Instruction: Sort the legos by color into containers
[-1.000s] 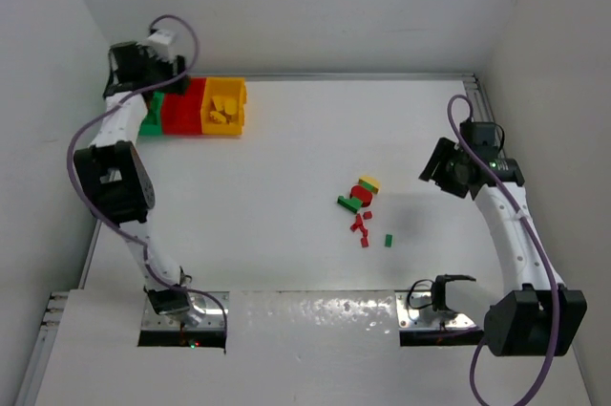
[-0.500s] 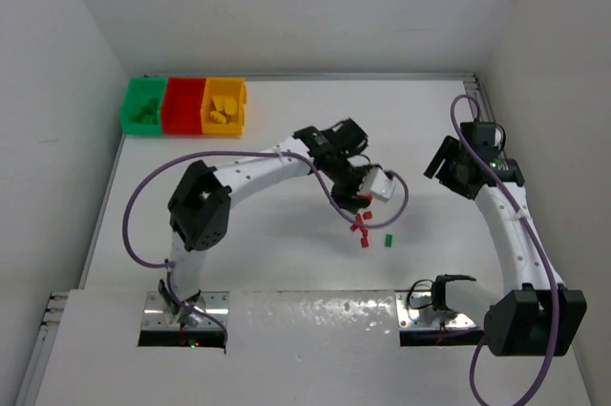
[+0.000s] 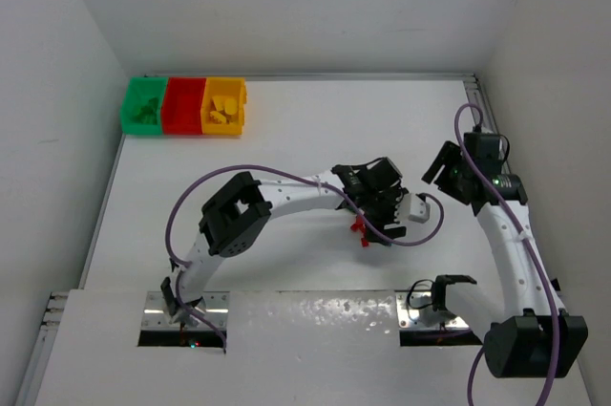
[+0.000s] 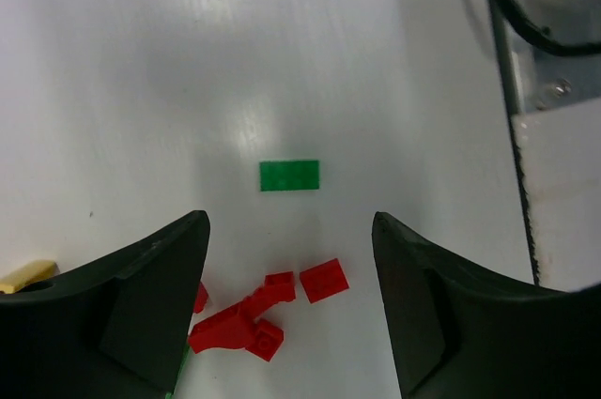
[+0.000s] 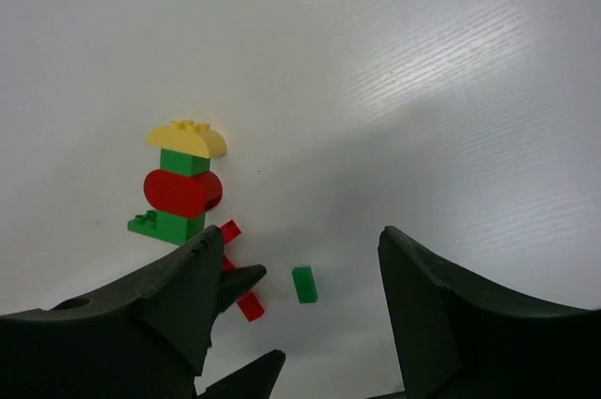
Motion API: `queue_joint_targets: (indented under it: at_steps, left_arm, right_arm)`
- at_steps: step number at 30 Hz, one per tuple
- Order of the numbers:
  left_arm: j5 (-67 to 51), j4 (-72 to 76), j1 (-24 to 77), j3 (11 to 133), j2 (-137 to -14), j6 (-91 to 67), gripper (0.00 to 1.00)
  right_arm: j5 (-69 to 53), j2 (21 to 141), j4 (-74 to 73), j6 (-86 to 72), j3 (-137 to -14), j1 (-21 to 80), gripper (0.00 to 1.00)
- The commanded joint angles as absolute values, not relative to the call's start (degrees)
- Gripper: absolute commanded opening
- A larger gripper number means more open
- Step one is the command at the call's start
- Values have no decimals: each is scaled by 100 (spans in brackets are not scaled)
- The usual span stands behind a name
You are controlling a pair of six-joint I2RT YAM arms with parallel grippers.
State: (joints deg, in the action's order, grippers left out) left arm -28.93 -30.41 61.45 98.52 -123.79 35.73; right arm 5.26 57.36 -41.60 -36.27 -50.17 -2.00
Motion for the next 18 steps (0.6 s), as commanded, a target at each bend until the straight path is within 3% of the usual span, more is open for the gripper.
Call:
queue_joint_targets:
  at_steps: [1, 18]
  left_arm:
    - [-2391, -2146, 6170, 9677, -12454, 2514, 68]
    - [-2162, -1828, 6425, 9492, -12850, 2399, 67]
  right_arm:
    - [396, 5581, -3832, -3656, -4966, -176, 66]
    - [633, 5687, -3911, -3577, -5071, -176, 66]
